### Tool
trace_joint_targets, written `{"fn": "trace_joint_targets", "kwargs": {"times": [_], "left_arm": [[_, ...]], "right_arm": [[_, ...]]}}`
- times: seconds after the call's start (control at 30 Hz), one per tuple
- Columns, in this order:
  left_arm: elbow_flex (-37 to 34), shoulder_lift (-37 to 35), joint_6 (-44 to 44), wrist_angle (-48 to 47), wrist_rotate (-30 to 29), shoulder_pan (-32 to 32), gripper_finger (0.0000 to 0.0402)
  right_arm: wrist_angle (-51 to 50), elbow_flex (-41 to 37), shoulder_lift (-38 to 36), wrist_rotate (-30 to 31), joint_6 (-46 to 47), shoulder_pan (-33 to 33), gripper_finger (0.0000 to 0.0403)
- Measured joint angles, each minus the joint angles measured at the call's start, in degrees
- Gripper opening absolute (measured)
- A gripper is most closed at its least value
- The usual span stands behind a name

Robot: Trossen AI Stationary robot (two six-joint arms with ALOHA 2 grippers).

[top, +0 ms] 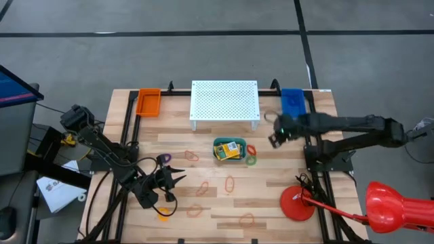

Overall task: Pick & Place Office Desk Supplies
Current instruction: Put the orange keychain into the blue bin

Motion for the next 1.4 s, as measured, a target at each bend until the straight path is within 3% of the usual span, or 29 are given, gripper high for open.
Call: {"fn": "trace_joint_targets", "kwargs": {"times": [0.17, 0.33, 0.83, 1.03, 1.4], "left_arm": [[0.0, 0.0, 0.0, 0.12, -0.02, 0.01, 0.0085], [0.0, 0.0, 0.07, 1.39, 0.0, 0.01, 0.0085], [0.0, 0.0, 0.18, 2.25, 0.0, -0.01, 0.0085], [0.0, 0.0, 0.81, 2.43, 0.0, -0.01, 0.0085], [0.0, 0.0, 1.66, 2.8, 0.34, -0.1, 0.0085]], "right_arm": [[5.85, -2.02, -1.35, 5.59, 13.94, 14.6, 0.0189], [10.71, -2.68, 3.37, 11.28, 20.58, 20.44, 0.0189], [26.47, -2.68, 27.02, 12.22, 22.76, 17.14, 0.0189], [31.49, -2.68, 30.81, 11.47, 20.17, 14.88, 0.0182], [31.62, -2.64, 31.75, 10.01, 18.21, 13.42, 0.0118]]}}
